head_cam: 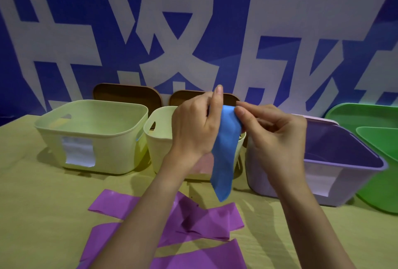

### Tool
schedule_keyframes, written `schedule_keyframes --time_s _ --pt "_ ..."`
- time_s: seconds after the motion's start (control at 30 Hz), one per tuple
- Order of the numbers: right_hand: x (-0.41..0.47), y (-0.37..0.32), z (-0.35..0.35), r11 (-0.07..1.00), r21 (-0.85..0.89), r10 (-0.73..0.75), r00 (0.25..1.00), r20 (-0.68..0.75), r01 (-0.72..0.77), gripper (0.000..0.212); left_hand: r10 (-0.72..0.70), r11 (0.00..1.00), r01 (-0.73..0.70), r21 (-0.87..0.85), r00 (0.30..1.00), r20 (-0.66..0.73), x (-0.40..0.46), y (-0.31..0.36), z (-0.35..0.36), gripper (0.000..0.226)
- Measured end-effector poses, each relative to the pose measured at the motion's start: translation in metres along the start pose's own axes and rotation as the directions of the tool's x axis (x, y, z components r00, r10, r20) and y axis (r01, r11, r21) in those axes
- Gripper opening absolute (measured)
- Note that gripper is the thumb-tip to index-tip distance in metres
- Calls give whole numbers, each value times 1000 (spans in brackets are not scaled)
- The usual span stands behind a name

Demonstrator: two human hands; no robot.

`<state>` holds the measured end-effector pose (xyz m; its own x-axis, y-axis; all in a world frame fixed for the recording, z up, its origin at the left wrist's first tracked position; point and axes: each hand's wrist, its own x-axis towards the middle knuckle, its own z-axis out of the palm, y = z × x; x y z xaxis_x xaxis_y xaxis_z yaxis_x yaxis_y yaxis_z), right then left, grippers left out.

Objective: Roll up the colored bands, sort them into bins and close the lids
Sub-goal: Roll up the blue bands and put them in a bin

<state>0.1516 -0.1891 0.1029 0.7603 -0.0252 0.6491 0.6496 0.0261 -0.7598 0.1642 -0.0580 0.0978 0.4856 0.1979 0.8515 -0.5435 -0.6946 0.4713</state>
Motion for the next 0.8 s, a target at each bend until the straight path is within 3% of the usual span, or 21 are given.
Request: schedule_keyframes --time_s 0.17,0.33,0.43,0.5,0.7,0.8 --pt "-3 2 4 1000 8 17 1000 -21 -17 10 53 999 -52 9 998 -26 -1 -1 3 43" --pt "-4 -1 6 993 106 51 994 97 -61 11 -20 1000 19 -11 994 -107 2 -4 0 48" --pt "-5 0 6 999 52 6 989 148 -14 26 -73 994 63 -86 991 -116 4 -4 0 53" --pt "-5 0 7 999 46 -26 989 142 20 34 -108 990 97 -106 988 -107 3 -2 1 53" --pt "-6 2 8 993 -43 -102 990 98 107 28 -197 980 195 -33 970 -139 0 1 1 48" --pt "-4 3 6 999 -29 -43 997 65 45 29 -156 987 158 14 982 -107 -2 0 3 48"
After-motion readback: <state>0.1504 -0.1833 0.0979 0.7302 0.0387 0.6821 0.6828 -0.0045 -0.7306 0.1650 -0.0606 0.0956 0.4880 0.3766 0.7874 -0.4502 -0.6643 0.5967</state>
